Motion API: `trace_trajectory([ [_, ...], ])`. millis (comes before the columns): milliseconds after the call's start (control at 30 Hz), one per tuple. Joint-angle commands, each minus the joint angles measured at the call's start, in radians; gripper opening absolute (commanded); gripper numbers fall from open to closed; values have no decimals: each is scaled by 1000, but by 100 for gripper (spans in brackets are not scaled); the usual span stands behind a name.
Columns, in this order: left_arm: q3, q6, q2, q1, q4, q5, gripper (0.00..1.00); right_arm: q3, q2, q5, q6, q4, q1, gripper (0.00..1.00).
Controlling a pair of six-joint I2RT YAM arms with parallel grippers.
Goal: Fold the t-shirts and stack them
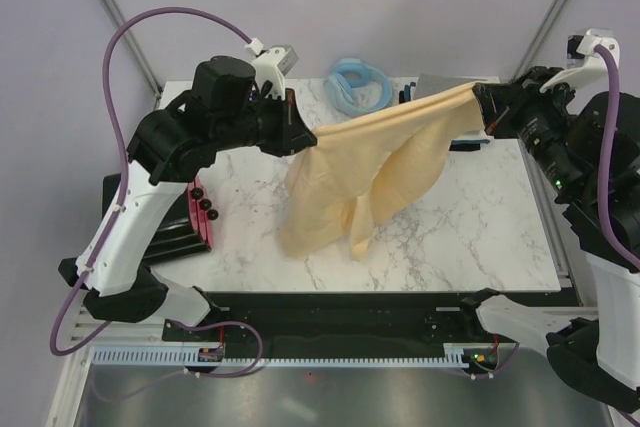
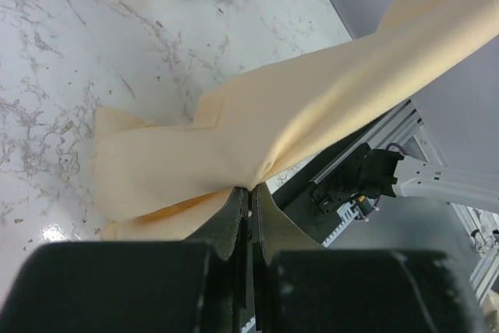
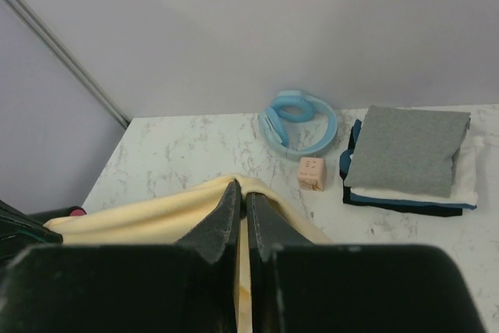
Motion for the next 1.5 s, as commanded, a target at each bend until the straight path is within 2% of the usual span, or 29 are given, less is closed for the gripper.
trace_trajectory([
  [0, 45, 58, 28, 14, -44, 19, 2, -16, -43, 170, -41, 47, -13, 8],
  [167, 1, 31, 129, 14, 7, 71, 2, -63, -28, 257, -48, 37, -12, 8],
  [333, 2, 63, 304, -1, 18, 247, 2, -117, -9, 303, -12, -43, -12, 7],
  [633, -21, 142, 566, -160, 96, 313, 2, -236, -54, 323, 77, -155, -12, 7],
  [733, 22, 138, 652, -240, 117, 345, 2, -270, -76, 328, 101, -199, -12, 7],
  [833, -13, 104, 703, -302, 178, 378, 2, -322, -116, 330, 109, -213, -12, 9],
  [900, -53, 86, 707, -322, 228, 408, 2, -354, -133, 325, 110, -227, -12, 14],
  [933, -101, 69, 703, -326, 243, 418, 2, -361, -145, 326, 110, -233, -12, 22],
  [967, -125, 64, 688, -328, 260, 422, 2, -367, -149, 325, 110, -239, -12, 24],
  [1067, -180, 58, 648, -326, 277, 390, 4, -369, -150, 326, 112, -258, -12, 32],
  [1133, -212, 55, 582, -323, 277, 303, 8, -365, -149, 328, 110, -253, -12, 47],
  [1233, -264, 34, 468, -308, 287, 137, 15, -365, -141, 291, 86, -229, -12, 48],
  [1300, -297, 14, 412, -282, 292, 27, 19, -376, -133, 203, 66, -209, -13, 48],
  [1400, -395, -51, 280, -221, 294, -76, 21, -423, -104, 19, 72, -172, -13, 48],
  [1467, -516, -110, 179, -156, 294, -90, 22, -460, -81, -81, 86, -146, -12, 48],
])
